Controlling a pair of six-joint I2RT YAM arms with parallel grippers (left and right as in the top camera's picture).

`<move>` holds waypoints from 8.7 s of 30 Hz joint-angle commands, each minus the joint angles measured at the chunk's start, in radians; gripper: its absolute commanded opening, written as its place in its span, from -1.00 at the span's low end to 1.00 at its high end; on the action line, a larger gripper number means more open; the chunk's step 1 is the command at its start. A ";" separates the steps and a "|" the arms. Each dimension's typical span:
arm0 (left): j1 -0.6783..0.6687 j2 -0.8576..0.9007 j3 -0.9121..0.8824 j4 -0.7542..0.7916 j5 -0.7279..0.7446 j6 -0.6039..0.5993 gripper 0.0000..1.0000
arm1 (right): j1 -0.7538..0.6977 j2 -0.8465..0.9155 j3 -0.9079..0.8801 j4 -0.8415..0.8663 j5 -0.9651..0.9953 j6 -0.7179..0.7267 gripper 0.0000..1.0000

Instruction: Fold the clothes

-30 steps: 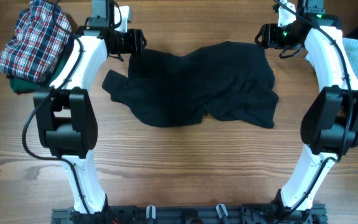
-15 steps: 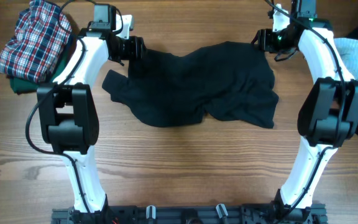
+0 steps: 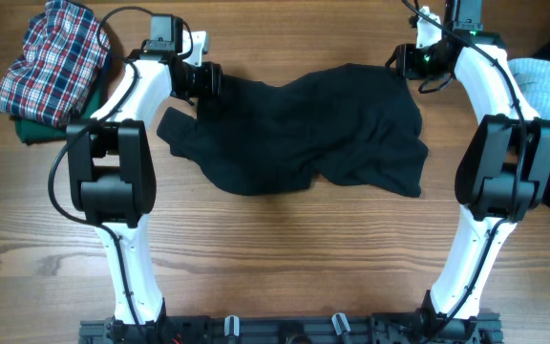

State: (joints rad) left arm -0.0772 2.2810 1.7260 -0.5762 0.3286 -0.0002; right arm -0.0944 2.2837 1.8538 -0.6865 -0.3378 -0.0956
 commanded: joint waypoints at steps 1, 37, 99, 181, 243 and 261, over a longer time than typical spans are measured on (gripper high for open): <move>0.006 0.011 0.005 0.003 0.023 0.019 0.21 | 0.004 0.051 -0.010 0.018 -0.021 0.002 0.05; 0.006 0.011 0.005 0.004 0.022 0.019 0.11 | 0.005 0.116 -0.010 0.055 0.071 0.081 0.11; 0.048 -0.780 0.068 -0.137 -0.309 -0.006 -0.92 | -0.024 -0.827 0.115 -0.391 0.124 0.072 -0.91; -0.016 -0.278 0.068 0.058 -0.325 -0.135 0.99 | -0.121 -0.135 0.115 -0.134 0.128 0.122 0.65; -0.137 -0.321 -0.449 -0.211 -0.270 -0.379 -0.53 | -0.116 -0.276 -0.115 -0.489 -0.037 0.113 0.47; -0.122 -0.451 -0.266 -0.201 -0.270 -0.370 -0.92 | -0.116 -0.275 -0.147 -0.496 -0.038 0.114 0.46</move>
State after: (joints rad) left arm -0.2123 1.9289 1.3964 -0.7788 0.0723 -0.3767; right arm -0.2131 2.0174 1.7401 -1.1927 -0.3592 0.0254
